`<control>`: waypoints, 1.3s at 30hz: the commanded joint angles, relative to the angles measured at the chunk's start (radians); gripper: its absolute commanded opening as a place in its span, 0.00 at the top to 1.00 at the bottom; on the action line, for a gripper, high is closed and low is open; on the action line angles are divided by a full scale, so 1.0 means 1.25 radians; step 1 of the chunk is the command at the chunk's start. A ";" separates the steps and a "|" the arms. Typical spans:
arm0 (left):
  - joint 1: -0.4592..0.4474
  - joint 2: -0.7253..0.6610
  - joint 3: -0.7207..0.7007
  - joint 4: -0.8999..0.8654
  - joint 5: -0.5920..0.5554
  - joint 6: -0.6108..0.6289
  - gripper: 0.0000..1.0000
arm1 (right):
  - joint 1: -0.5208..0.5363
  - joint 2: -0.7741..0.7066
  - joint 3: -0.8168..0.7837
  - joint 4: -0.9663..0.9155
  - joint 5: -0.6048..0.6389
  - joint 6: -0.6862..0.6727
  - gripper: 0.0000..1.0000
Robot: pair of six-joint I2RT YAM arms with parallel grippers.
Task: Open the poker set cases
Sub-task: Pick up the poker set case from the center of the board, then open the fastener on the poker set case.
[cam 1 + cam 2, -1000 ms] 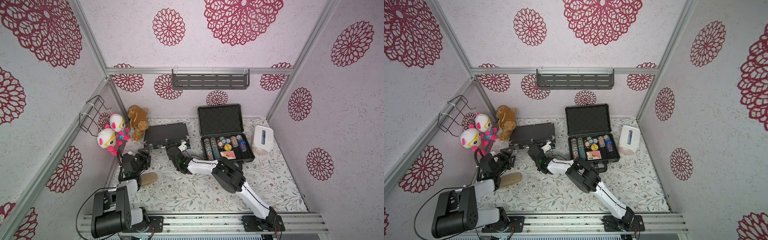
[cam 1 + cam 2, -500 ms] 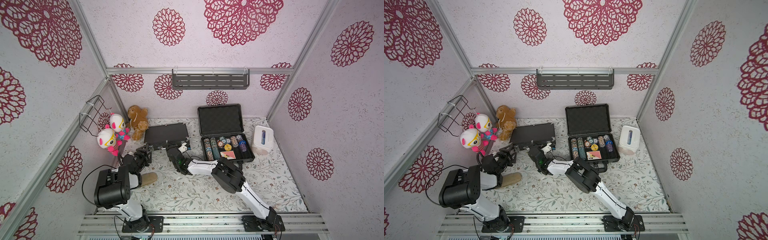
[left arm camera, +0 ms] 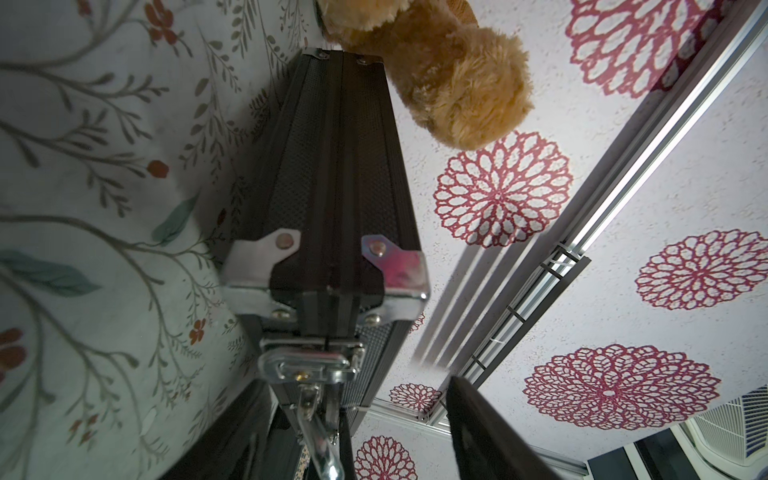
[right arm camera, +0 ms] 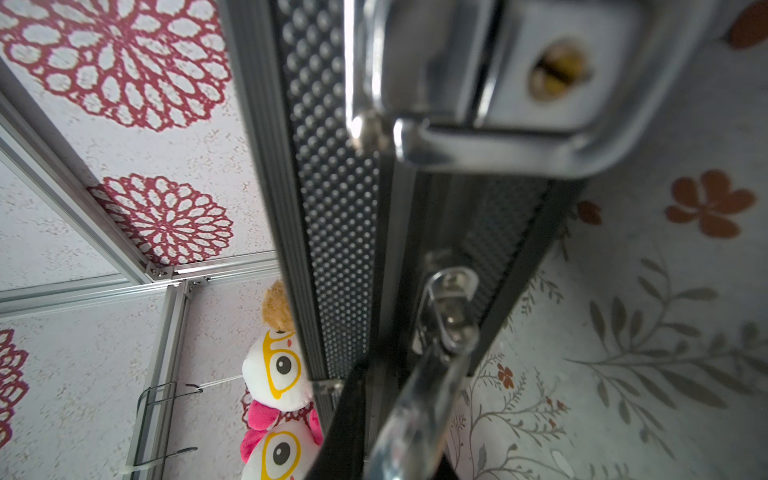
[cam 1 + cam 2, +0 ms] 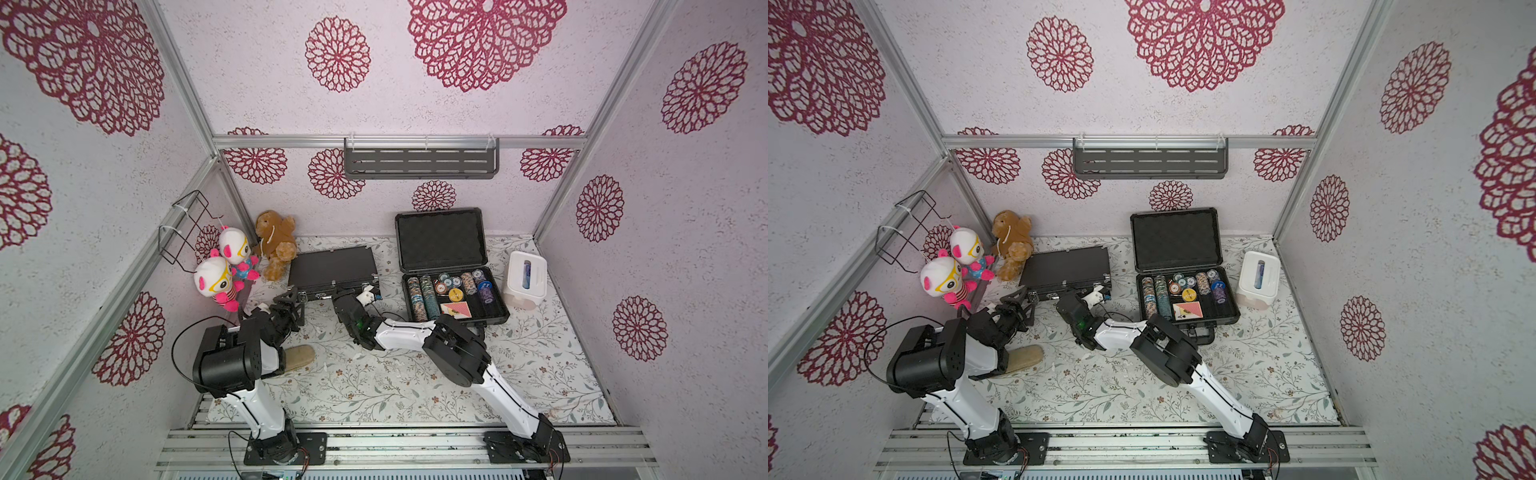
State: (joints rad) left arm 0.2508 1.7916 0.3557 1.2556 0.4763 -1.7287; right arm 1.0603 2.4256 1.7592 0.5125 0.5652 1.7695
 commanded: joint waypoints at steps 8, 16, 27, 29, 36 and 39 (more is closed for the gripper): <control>-0.027 0.096 0.016 0.092 -0.049 -0.022 0.31 | 0.026 -0.131 0.046 0.167 -0.024 -0.096 1.00; -0.034 0.113 0.025 0.131 -0.068 -0.034 0.36 | 0.022 -0.134 0.038 0.170 -0.024 -0.104 1.00; -0.040 0.088 0.045 0.085 -0.078 -0.009 0.41 | 0.022 -0.129 0.045 0.164 -0.036 -0.101 1.00; -0.042 0.082 0.042 0.082 -0.078 -0.009 0.43 | 0.022 -0.129 0.043 0.165 -0.037 -0.101 1.00; -0.051 0.022 0.017 0.028 -0.092 0.014 0.39 | 0.019 -0.129 0.041 0.165 -0.045 -0.101 1.00; -0.054 -0.013 0.018 -0.020 -0.097 0.031 0.38 | 0.018 -0.129 0.044 0.162 -0.048 -0.106 1.00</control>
State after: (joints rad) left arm 0.1902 1.8271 0.3786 1.2652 0.3771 -1.7153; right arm 1.0592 2.4241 1.7592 0.5182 0.5606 1.7630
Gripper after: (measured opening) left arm 0.620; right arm 0.138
